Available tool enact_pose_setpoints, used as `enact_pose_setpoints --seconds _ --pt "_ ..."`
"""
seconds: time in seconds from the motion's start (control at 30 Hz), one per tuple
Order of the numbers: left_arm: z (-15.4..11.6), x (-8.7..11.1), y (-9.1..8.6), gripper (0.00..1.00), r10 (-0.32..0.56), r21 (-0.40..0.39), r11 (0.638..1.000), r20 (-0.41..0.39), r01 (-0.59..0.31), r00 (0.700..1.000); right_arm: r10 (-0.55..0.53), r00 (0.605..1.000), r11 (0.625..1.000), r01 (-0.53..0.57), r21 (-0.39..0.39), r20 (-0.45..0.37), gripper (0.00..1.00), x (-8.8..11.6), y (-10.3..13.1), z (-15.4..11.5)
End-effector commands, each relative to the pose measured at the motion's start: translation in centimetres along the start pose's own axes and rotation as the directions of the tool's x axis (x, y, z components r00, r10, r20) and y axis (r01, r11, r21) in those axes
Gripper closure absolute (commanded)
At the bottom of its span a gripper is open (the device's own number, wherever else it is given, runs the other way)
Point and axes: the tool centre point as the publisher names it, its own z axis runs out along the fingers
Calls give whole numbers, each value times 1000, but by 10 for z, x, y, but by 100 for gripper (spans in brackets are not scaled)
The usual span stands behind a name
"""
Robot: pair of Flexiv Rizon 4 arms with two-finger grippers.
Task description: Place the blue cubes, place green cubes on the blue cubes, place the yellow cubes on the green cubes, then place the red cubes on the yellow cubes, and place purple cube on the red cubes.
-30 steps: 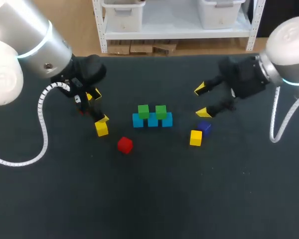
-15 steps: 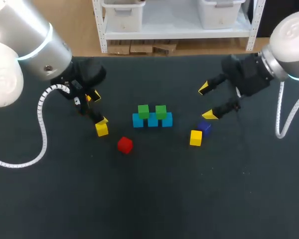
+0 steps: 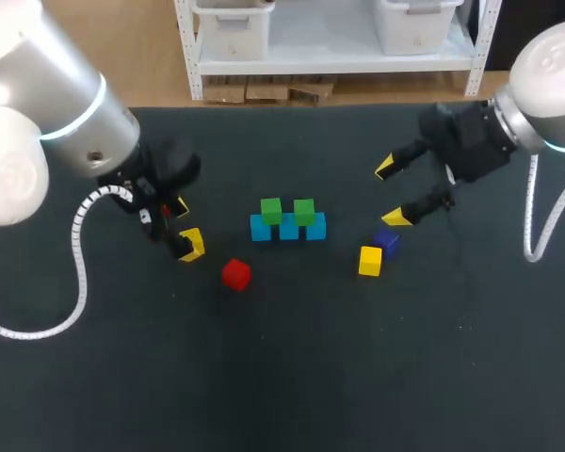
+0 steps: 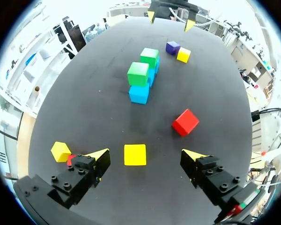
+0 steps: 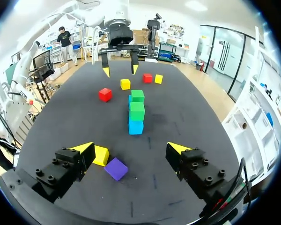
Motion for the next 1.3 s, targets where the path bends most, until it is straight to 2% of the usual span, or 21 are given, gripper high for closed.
enact_pose_setpoints --seconds 0.03,0.2,0.33,0.37,0.43,0.53,0.57,0.63,0.93,1.03,1.07,1.3 --pt "7 1 5 0 2 11 1000 0 -2 1000 -1 1000 1000 1 0 2 0 0 0 0" --pt "11 2 10 0 -1 21 1000 -4 1 1000 -1 1000 1000 1 0 2 0 0 0 0" --pt "14 3 12 9 -2 26 1000 -9 2 1000 -1 1000 1000 1 0 2 0 0 0 0" --pt "14 3 13 11 -2 27 1000 -9 2 1000 -1 1000 1000 1 0 2 0 0 0 0" --pt "16 3 14 25 0 31 1000 -10 0 1000 -1 1000 1000 1 0 2 0 0 0 0" --pt "19 3 15 29 0 36 999 -10 0 1000 -1 1000 1000 1 0 2 0 0 0 0" --pt "20 3 15 33 0 37 999 -9 0 1000 -1 1000 1000 1 0 2 0 0 0 0" --pt "23 2 14 50 0 42 999 -7 0 1000 -1 1000 1000 1 0 2 0 0 0 0" --pt "29 1 14 58 1 60 998 0 -1 1000 -1 1000 1000 1 0 2 0 0 0 0" --pt "29 1 14 81 -2 60 998 0 2 1000 -1 1000 1000 1 0 2 0 0 0 0" --pt "29 2 14 100 -4 60 998 0 4 1000 -1 1000 1000 1 0 2 0 0 0 0" --pt "19 -1 13 100 -1 43 999 -6 2 1000 -1 1000 1000 1 0 2 0 0 0 0"
